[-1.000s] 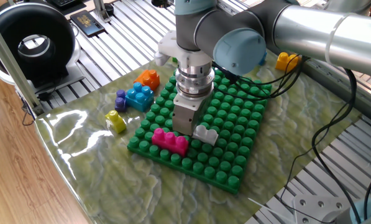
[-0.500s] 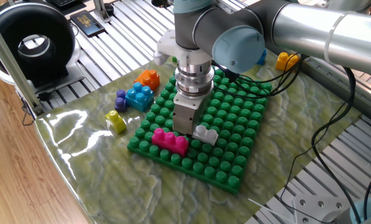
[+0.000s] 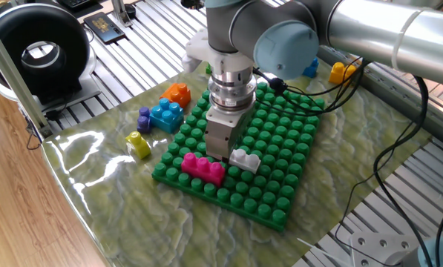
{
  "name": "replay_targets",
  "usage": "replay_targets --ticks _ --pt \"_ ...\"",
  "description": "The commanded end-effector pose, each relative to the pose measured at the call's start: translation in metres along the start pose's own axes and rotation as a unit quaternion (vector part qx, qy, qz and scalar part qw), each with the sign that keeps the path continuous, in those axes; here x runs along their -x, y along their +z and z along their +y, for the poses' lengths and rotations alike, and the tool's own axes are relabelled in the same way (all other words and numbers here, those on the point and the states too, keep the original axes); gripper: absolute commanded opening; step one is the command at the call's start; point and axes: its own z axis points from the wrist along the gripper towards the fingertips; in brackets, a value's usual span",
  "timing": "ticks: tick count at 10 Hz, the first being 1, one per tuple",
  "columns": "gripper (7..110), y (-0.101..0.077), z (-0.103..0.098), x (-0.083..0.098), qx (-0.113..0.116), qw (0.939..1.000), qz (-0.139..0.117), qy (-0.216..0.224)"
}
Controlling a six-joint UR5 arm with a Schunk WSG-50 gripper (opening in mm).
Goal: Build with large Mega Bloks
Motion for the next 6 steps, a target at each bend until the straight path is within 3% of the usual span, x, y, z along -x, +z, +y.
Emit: replay_targets --ticks 1,3,6 --pt "22 -0.009 -0.007 -0.001 -0.01 0.9998 0.0 0.016" --pt "22 -0.016 -0.008 0.002 -0.002 1.0 -0.007 0.006" --pt "22 -0.014 -0.012 0.015 -0.009 0.9996 -0.025 -0.003"
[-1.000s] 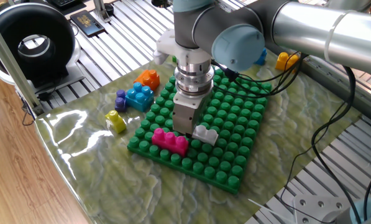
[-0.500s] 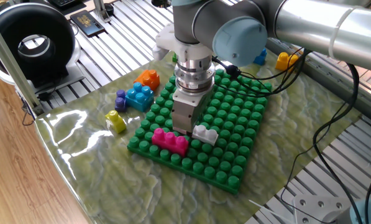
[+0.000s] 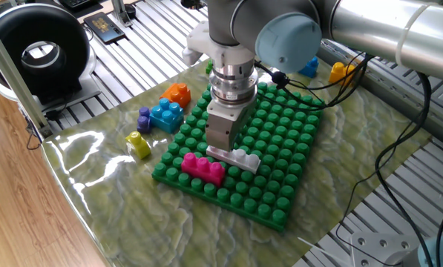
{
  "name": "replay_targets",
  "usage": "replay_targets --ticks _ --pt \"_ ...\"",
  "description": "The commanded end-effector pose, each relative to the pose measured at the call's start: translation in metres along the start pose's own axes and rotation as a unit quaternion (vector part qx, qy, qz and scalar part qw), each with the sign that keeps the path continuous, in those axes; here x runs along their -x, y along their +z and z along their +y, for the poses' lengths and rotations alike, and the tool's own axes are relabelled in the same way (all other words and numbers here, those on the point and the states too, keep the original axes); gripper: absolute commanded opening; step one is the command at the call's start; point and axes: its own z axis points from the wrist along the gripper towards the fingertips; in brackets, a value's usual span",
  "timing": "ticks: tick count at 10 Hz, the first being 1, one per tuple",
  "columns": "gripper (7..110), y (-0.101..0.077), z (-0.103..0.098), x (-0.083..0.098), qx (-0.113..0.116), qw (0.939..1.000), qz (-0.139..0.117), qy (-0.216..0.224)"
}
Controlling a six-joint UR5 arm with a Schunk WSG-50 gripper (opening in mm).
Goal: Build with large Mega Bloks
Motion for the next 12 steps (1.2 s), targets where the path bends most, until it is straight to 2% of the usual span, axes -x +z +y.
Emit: replay_targets --ticks 1,2,4,12 --pt "22 0.001 -0.001 0.013 0.002 0.9998 -0.018 -0.003" --pt "7 0.006 0.002 0.017 0.003 0.9998 -0.021 -0.001" --pt "7 0.012 0.004 0.018 -0.002 0.9997 -0.023 0.003" --pt "7 0.013 0.005 0.012 0.003 0.9998 -0.02 -0.001"
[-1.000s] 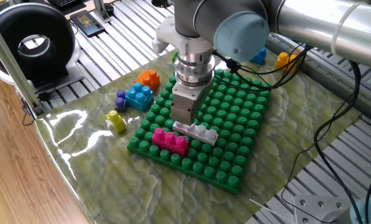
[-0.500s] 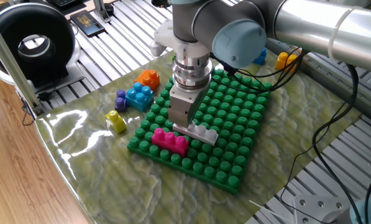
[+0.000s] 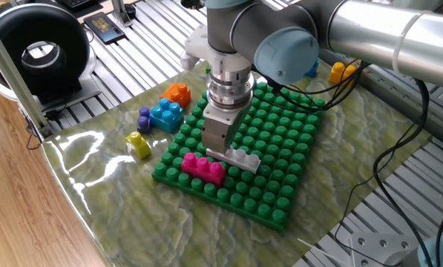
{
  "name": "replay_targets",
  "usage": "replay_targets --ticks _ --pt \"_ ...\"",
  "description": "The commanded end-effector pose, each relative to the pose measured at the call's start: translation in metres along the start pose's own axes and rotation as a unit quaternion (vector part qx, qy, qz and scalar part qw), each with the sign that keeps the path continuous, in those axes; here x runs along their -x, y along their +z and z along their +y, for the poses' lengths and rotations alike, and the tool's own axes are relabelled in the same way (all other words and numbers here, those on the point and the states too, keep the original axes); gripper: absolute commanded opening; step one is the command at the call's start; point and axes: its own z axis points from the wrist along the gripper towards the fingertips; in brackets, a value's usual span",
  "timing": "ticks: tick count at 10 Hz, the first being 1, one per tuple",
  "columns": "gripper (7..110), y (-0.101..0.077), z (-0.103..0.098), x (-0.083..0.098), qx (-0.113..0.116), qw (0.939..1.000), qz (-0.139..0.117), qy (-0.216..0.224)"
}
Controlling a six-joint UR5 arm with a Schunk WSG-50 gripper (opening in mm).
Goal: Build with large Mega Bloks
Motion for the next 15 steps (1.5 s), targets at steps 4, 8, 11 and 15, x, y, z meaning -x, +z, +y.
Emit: replay_targets --ticks 4,8,11,15 --pt "7 0.002 0.001 0.002 0.006 1.0 -0.004 0.003" --pt "7 0.012 -0.004 0.003 0.005 0.9999 -0.009 0.0" --pt "7 0.008 0.0 0.0 0.009 1.0 -0.004 0.001" --pt "7 0.014 0.003 -0.001 0.009 0.9999 0.005 0.006"
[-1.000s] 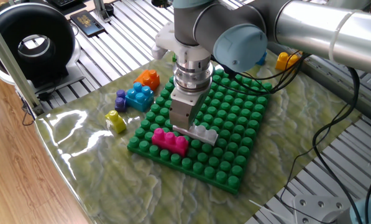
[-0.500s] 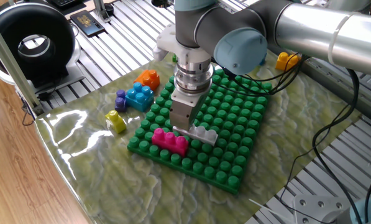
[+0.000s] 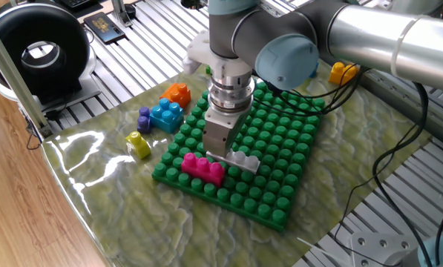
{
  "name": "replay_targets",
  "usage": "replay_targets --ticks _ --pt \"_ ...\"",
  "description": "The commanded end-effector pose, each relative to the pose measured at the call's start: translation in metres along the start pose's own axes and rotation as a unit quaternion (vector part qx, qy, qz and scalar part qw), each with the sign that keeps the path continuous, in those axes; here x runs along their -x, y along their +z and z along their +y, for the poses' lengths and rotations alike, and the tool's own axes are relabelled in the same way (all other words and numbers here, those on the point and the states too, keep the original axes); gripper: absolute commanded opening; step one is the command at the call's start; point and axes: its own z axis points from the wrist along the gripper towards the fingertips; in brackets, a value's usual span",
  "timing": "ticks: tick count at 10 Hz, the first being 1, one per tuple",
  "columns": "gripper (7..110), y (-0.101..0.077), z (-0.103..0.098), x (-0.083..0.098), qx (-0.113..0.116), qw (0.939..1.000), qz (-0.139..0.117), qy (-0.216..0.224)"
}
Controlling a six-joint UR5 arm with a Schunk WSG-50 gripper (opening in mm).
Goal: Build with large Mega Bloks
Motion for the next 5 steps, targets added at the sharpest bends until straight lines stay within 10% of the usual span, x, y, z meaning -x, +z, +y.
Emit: replay_targets --ticks 1,5 --pt "7 0.0 0.005 -0.004 0.014 0.9999 0.009 0.004" --pt "7 -0.018 0.001 -0.013 0.036 0.9989 0.029 -0.004"
